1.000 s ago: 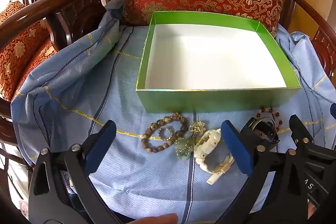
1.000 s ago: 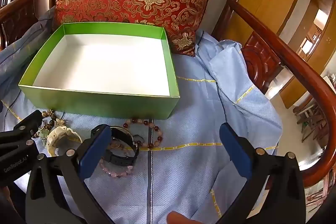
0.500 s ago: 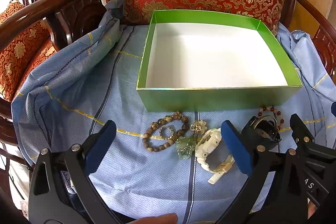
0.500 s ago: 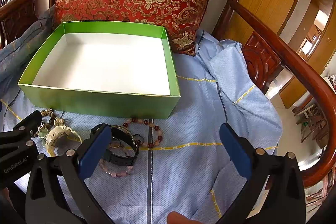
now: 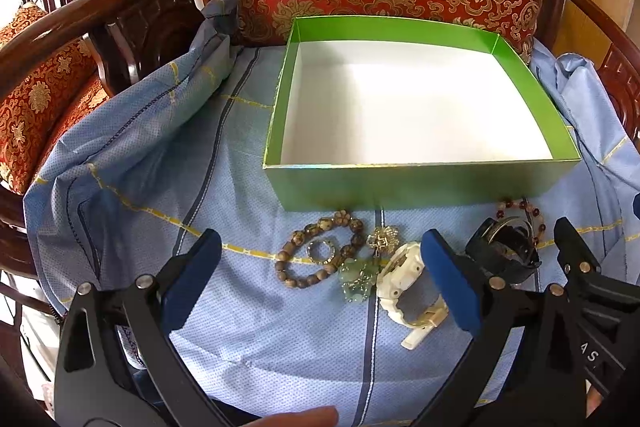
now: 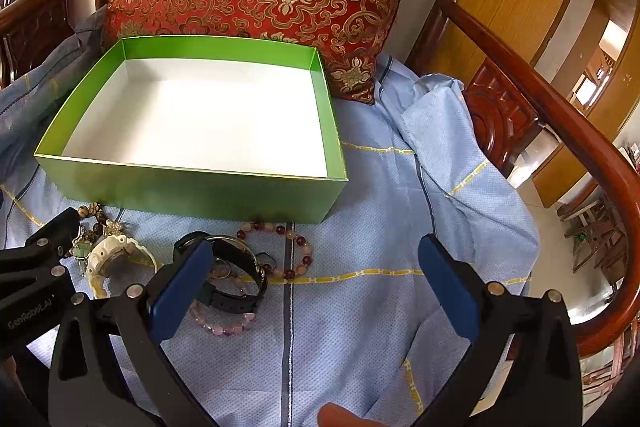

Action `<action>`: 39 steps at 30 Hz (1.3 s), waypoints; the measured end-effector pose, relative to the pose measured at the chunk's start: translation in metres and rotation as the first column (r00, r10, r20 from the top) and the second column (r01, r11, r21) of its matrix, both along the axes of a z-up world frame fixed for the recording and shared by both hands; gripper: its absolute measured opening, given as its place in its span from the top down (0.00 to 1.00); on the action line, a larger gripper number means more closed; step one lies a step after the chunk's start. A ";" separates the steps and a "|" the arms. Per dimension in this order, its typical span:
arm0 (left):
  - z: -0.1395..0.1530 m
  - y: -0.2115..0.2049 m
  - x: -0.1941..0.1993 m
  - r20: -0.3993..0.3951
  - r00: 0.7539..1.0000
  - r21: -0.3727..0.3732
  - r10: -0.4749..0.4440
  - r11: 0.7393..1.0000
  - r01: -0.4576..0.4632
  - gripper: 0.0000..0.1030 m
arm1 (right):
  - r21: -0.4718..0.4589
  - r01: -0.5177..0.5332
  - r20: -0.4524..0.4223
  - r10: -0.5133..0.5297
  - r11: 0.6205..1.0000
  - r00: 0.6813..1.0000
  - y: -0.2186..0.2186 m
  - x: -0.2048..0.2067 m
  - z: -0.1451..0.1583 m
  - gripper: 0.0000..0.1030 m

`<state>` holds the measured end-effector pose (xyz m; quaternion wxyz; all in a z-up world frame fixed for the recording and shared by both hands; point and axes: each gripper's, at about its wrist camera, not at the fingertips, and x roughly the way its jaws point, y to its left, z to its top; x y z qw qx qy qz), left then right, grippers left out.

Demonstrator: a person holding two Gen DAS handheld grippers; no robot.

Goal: Organize jewelry

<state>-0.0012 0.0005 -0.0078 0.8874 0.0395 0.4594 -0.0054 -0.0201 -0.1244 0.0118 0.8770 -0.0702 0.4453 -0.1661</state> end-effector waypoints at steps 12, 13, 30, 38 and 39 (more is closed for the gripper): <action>0.003 0.003 -0.001 0.004 1.000 0.015 0.007 1.000 -0.007 0.04 | -0.006 -0.003 0.000 0.003 1.000 1.000 0.004 0.000 0.000 0.02; 0.003 0.004 0.000 -0.001 1.000 0.010 0.008 1.000 -0.008 0.04 | -0.008 -0.004 -0.001 0.004 1.000 1.000 0.005 -0.001 -0.001 0.02; 0.000 0.009 0.000 -0.036 0.999 -0.003 0.024 1.000 -0.024 0.04 | -0.015 -0.022 -0.009 0.022 1.000 1.000 0.015 -0.003 -0.003 0.02; 0.000 0.010 -0.001 -0.004 1.000 -0.003 0.023 1.000 -0.023 0.04 | -0.015 -0.029 -0.009 0.029 0.999 1.000 0.017 -0.003 -0.003 0.02; 0.000 0.010 -0.001 -0.004 1.000 -0.003 0.023 1.000 -0.023 0.04 | -0.018 -0.031 -0.011 0.031 0.999 0.999 0.017 -0.003 -0.003 0.02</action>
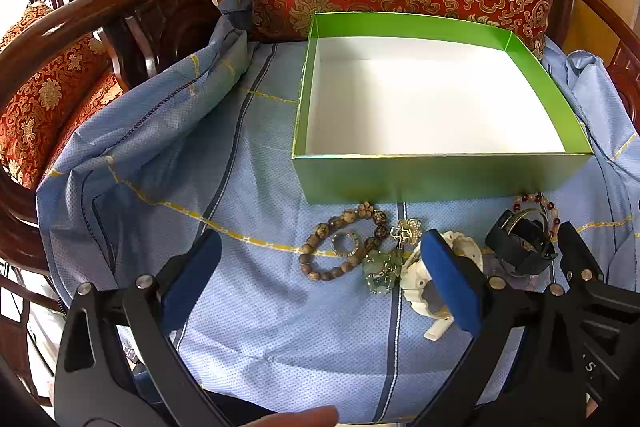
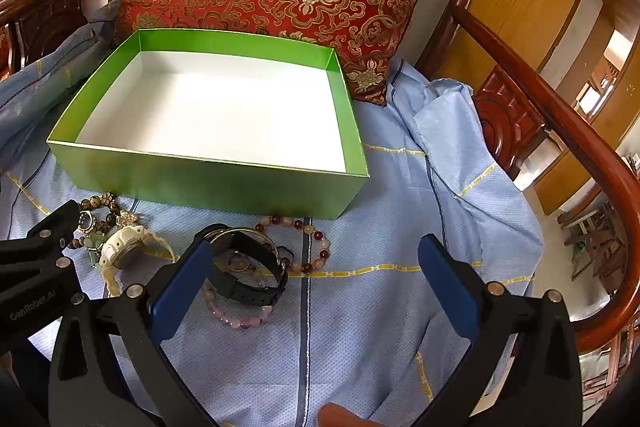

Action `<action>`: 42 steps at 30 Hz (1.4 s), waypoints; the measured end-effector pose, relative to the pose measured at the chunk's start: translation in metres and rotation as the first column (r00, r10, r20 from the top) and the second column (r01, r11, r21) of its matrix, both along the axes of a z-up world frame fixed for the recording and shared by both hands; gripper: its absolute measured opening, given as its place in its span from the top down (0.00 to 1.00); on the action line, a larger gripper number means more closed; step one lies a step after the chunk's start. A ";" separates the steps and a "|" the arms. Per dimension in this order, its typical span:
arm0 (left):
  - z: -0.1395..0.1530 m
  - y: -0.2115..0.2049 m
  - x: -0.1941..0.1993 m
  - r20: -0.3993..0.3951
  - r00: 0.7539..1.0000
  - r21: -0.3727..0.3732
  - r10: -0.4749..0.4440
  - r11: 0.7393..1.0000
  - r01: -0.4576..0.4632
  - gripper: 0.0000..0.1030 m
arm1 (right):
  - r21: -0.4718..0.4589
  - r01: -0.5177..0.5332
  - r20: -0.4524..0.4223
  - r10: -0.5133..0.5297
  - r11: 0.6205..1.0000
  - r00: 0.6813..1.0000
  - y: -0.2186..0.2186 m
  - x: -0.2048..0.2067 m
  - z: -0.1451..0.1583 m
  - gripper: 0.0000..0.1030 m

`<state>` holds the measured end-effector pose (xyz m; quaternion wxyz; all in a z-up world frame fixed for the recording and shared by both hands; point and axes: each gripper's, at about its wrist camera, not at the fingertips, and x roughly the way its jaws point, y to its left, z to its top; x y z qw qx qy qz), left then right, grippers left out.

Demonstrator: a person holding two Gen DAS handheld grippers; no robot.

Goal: Organize jewelry
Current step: 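Grasp the black watch with the right gripper while the left gripper grasps the white watch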

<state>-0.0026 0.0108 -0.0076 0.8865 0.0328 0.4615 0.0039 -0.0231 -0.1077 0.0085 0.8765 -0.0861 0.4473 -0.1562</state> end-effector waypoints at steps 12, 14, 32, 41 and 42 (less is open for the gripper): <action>-0.001 -0.004 -0.006 -0.042 0.998 0.005 -0.039 0.999 0.039 0.04 | -0.021 0.014 -0.085 -0.016 1.000 0.996 -0.033 0.015 -0.010 0.06; -0.004 -0.006 -0.008 -0.052 0.997 0.022 -0.048 0.999 0.049 0.04 | 0.033 0.026 -0.132 -0.022 0.999 0.991 -0.037 0.019 -0.018 0.16; 0.003 0.007 -0.031 -0.084 0.990 -0.106 -0.117 0.988 0.108 0.07 | 0.102 0.025 -0.213 -0.003 0.994 0.977 -0.005 0.034 -0.049 0.94; 0.006 -0.015 -0.046 -0.065 0.981 -0.105 -0.181 0.979 0.174 0.07 | 0.106 0.058 -0.077 -0.050 0.993 0.996 -0.026 0.016 0.009 0.94; 0.005 -0.014 -0.046 -0.070 0.982 -0.108 -0.176 0.980 0.168 0.07 | 0.121 0.049 -0.064 -0.041 0.991 0.997 -0.029 0.015 0.016 0.94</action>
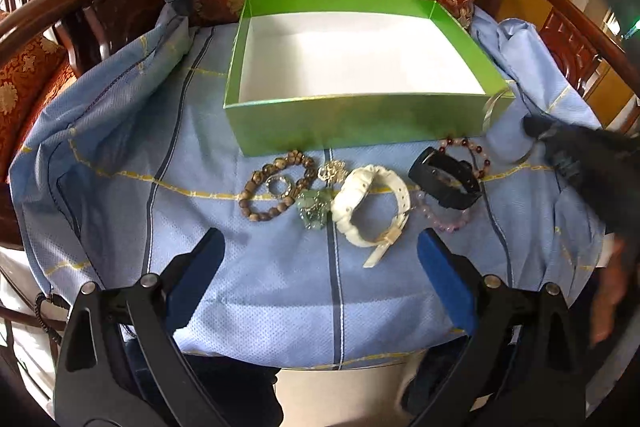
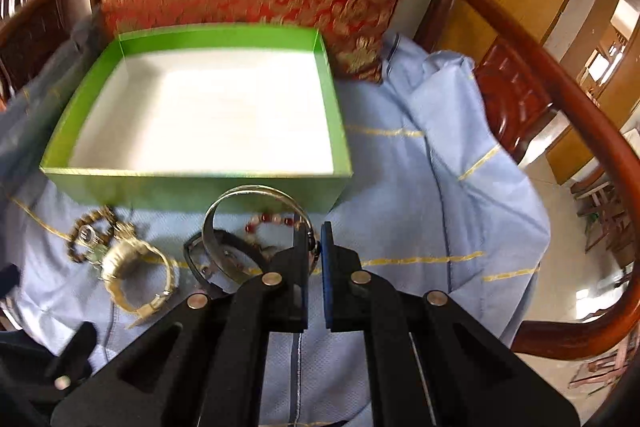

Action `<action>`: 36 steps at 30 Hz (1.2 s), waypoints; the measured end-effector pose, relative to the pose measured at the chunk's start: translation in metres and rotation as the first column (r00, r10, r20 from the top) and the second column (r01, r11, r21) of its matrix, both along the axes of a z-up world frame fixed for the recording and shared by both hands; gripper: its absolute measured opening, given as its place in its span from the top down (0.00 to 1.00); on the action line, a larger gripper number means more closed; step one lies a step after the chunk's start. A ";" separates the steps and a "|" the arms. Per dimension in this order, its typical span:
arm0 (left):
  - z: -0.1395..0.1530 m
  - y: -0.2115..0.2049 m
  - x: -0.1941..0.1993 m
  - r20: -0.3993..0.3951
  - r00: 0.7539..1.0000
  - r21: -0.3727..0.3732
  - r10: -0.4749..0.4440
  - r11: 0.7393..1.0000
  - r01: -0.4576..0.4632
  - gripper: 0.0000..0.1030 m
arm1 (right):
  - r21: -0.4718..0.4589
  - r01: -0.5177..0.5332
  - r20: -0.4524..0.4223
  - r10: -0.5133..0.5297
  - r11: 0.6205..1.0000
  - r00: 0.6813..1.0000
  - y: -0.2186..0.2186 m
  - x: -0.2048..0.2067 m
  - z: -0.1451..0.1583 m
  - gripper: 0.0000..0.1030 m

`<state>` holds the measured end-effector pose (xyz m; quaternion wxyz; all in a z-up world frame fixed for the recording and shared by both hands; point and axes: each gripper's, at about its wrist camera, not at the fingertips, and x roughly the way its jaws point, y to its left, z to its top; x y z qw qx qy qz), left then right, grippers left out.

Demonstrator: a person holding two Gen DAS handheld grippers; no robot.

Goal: Organize jewelry
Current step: 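Grasp the black watch with the right gripper while the left gripper grasps the white watch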

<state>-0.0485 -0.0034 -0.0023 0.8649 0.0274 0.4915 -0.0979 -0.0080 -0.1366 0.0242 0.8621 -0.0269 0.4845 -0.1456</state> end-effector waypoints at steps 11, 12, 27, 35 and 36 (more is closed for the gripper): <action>-0.009 -0.027 0.000 0.121 0.992 0.095 -0.028 0.995 0.016 0.07 | 0.046 -0.184 0.079 0.180 0.982 0.980 -0.012 0.003 0.034 0.94; -0.009 -0.029 0.000 0.132 0.991 0.105 -0.034 0.994 0.020 0.07 | 0.051 -0.191 0.078 0.187 0.980 0.979 -0.014 0.006 0.031 0.94; -0.032 -0.006 0.033 -0.028 1.000 -0.002 -0.003 1.000 0.003 0.61 | 0.145 -0.280 0.095 0.268 0.949 0.959 -0.034 0.023 0.003 0.94; -0.016 -0.024 0.079 -0.102 0.967 0.022 -0.232 0.972 0.235 0.43 | 0.202 -0.365 0.115 0.348 0.909 0.930 -0.040 0.025 -0.006 0.94; -0.019 -0.023 0.081 -0.112 0.968 0.012 -0.224 0.974 0.227 0.45 | 0.229 -0.380 0.115 0.363 0.896 0.925 -0.040 0.024 -0.011 0.94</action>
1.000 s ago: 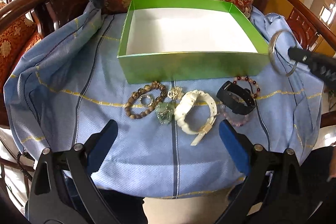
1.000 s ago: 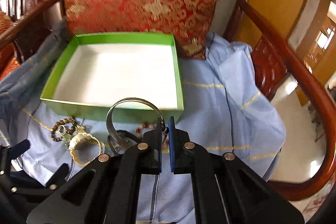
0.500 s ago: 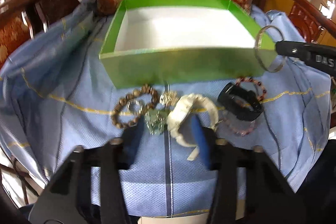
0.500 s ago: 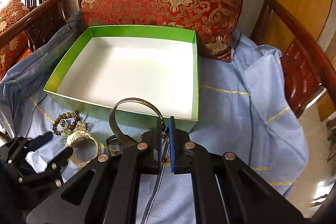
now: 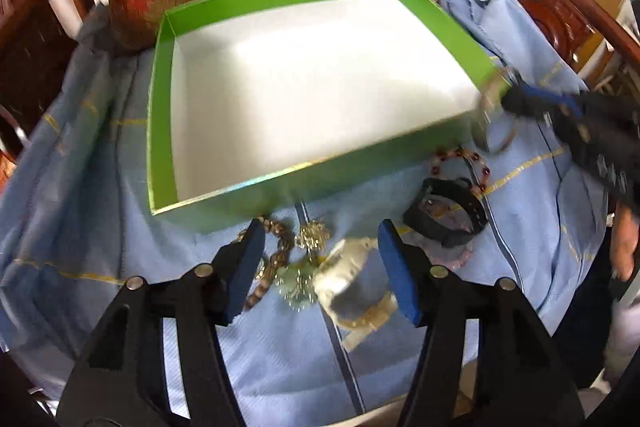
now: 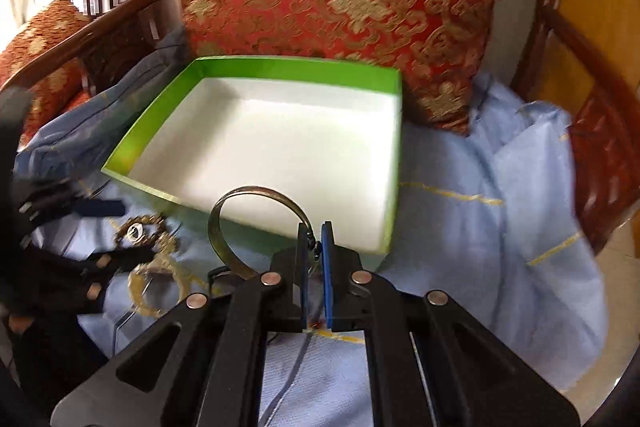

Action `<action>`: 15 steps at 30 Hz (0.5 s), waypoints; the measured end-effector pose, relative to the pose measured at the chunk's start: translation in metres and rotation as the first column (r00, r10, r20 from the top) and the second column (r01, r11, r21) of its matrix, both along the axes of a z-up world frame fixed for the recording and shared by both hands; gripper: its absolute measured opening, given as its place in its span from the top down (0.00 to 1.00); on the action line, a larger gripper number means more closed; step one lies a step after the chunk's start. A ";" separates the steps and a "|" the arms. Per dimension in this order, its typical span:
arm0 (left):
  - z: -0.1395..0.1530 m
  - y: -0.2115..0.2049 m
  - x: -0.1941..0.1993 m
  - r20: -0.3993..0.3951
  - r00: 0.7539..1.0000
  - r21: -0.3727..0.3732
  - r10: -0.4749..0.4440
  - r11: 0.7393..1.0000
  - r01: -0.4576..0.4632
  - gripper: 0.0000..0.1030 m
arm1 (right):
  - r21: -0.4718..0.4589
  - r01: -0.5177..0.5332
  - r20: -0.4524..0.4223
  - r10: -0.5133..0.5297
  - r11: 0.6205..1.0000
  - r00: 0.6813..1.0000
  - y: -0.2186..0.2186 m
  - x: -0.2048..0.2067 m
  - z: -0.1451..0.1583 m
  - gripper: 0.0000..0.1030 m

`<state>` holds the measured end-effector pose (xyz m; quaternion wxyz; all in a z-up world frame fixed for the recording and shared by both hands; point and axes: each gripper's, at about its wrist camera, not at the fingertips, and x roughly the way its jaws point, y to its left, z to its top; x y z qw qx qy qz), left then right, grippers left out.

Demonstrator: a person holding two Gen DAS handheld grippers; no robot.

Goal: Organize jewelry
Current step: 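Grasp the black watch with the right gripper while the left gripper grasps the white watch, then carry both watches into the green box and open both grippers to release them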

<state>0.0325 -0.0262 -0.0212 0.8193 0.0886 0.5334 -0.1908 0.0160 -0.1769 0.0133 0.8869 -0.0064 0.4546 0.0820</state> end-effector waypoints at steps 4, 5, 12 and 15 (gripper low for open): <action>-0.012 0.000 -0.007 -0.042 0.999 -0.027 -0.008 1.000 0.007 0.45 | 0.050 -0.043 -0.084 0.047 0.998 0.995 0.000 -0.002 -0.018 0.94; -0.015 -0.002 -0.009 -0.040 0.999 -0.009 -0.010 1.000 0.009 0.45 | 0.053 -0.043 -0.091 0.047 0.998 0.995 0.000 -0.002 -0.020 0.94; -0.038 -0.011 -0.012 -0.081 0.997 0.078 -0.019 0.997 0.026 0.79 | 0.069 -0.018 -0.140 0.027 0.997 0.990 -0.008 -0.005 -0.031 0.92; -0.034 -0.007 -0.011 -0.087 0.996 0.054 0.003 0.999 0.002 0.83 | 0.067 -0.027 -0.138 0.036 0.997 0.990 -0.007 -0.007 -0.032 0.92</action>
